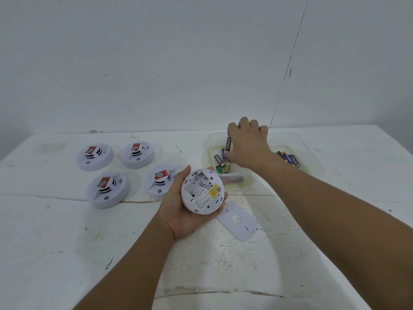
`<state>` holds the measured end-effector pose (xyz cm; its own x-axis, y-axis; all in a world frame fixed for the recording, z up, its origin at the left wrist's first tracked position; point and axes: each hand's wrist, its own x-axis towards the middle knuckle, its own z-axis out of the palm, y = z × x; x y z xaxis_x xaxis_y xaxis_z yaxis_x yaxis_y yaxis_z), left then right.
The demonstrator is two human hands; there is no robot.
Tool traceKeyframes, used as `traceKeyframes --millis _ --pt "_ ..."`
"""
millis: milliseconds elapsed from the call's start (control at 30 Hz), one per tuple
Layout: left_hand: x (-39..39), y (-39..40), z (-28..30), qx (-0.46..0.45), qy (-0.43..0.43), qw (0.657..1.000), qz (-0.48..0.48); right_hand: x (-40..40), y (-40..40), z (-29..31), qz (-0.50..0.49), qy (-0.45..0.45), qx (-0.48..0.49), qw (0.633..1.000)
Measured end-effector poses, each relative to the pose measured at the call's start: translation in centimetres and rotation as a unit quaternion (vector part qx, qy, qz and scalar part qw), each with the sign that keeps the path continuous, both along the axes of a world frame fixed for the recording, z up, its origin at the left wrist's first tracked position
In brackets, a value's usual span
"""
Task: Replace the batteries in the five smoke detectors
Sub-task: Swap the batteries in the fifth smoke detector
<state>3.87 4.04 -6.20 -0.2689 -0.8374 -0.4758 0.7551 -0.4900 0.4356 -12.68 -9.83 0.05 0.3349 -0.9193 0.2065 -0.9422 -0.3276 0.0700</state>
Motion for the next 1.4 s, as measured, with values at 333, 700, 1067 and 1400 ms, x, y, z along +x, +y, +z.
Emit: traceKeyframes --millis 333,700,1067,1400 --pt "-0.3 0.5 0.1 -0.038 -0.01 0.999 -0.014 2.5 11.6 0.3 0.082 -0.521 0.092 0.845" --pt "-0.7 2.1 0.2 -0.069 0.017 0.997 -0.034 2.1 16.0 -4.5 0.075 -0.559 0.077 0.822" --pt "-0.4 1.7 0.1 -0.062 0.043 0.996 -0.053 1.4 16.5 -5.8 0.102 -0.546 0.095 0.826" --pt "-0.5 1.5 0.3 -0.073 0.021 0.995 -0.059 0.9 16.8 -5.4 0.108 -0.494 0.056 0.861"
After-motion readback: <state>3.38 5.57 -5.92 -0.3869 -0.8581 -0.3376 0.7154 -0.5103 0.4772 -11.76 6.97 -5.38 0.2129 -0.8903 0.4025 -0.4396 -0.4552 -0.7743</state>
